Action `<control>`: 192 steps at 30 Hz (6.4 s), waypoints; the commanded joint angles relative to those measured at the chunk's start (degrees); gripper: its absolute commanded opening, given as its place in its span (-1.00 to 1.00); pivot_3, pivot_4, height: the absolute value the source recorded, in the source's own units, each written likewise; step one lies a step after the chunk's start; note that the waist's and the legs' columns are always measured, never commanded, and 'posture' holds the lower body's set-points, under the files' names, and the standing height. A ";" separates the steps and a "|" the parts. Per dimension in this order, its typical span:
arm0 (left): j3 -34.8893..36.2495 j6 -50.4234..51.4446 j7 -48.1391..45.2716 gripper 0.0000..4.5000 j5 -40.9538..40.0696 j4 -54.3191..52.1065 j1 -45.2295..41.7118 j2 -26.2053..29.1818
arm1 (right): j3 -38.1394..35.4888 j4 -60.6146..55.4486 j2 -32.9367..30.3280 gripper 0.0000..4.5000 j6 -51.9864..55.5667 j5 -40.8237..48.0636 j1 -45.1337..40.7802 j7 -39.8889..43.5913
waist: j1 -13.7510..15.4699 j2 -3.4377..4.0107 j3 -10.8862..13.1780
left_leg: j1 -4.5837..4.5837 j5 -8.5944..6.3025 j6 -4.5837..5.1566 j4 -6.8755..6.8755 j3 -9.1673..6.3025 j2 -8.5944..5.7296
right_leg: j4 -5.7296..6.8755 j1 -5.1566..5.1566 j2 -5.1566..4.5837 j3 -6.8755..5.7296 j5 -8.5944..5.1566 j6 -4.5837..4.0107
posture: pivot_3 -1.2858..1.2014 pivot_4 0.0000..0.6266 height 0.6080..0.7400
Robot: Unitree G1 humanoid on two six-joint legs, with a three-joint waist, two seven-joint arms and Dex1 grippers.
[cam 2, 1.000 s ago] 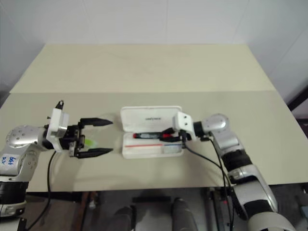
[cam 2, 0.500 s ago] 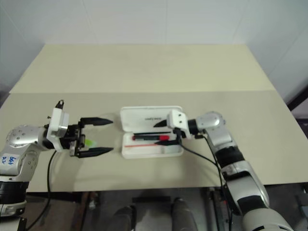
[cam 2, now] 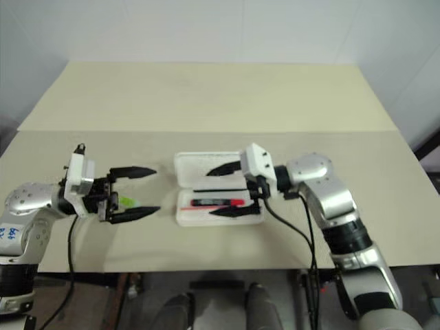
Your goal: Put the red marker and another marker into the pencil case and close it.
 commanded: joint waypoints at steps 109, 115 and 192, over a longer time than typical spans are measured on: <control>18.93 65.63 83.46 -0.55 43.38 -24.48 -25.06 -52.80 | -9.98 1.88 -9.97 1.00 2.52 5.11 -3.59 -1.10 | 0.56 -0.24 0.01 | -0.14 -0.06 -0.14 0.12 -0.04 -0.08 | -0.45 0.09 0.01 -0.01 0.17 0.25 | 0.03 -0.52 1.00; 18.98 51.63 78.39 -0.55 35.69 -23.90 -25.82 -49.47 | -10.58 1.95 -10.39 1.00 2.18 4.77 -1.90 -1.40 | 1.29 -0.24 0.01 | -0.15 -0.06 -0.15 0.12 -0.04 -0.08 | -0.47 0.09 0.00 -0.01 0.18 0.26 | 0.03 -0.52 1.00; -28.86 -7.11 -4.23 0.20 26.88 12.01 -20.20 -10.94 | -29.96 -24.79 -18.30 1.00 10.16 16.25 26.03 -24.88 | 1.49 -0.21 0.01 | -0.10 0.01 0.09 0.19 0.01 -0.07 | -0.31 0.14 -0.01 0.05 -0.26 -0.56 | 0.03 -0.52 1.00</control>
